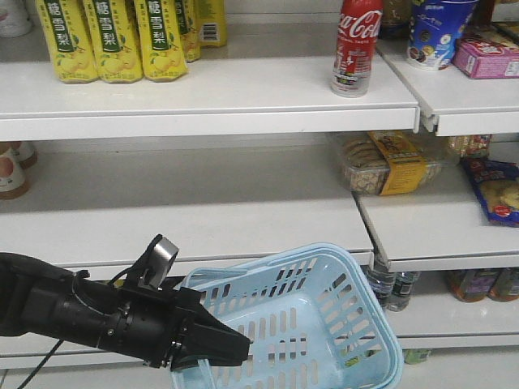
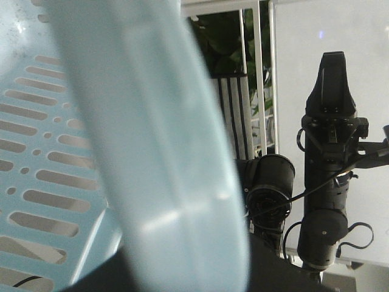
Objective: Place coke in basket with both arms
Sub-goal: 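Drive up to the shelf holding the red Coca-Cola bottle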
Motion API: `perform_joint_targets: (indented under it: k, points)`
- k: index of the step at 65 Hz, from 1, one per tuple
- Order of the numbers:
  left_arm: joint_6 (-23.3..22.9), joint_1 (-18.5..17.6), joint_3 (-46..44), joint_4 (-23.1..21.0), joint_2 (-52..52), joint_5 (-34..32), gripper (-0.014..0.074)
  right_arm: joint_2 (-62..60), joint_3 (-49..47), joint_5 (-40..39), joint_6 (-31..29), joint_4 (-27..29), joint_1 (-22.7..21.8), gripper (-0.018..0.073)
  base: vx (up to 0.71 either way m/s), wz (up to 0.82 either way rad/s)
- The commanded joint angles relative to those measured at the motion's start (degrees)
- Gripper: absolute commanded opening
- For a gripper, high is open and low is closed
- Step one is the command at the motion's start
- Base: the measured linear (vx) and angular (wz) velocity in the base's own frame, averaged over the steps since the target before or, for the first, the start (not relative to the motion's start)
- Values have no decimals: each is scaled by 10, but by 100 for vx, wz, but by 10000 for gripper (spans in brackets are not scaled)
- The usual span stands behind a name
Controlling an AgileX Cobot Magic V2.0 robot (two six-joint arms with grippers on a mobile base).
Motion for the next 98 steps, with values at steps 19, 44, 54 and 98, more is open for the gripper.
perform_joint_targets:
  k: [19,44,54,98]
  points:
    - [6,-2,-9,-38,-27,57,-6,-7,4,-43,-4,-1,-3,-10,6,22]
    - [6,-2,-9,-38,-27,57,-6,-7,4,-43,-4,-1,-3,-10,4,4]
    - [6,-2,-9,-38,-27,57,-6,-7,4,-43,-4,-1,-3,-10,3,2]
    - [6,-2,-9,-38,-27,57,-6,-7,4,-43,-4,-1,-3,-10,4,0]
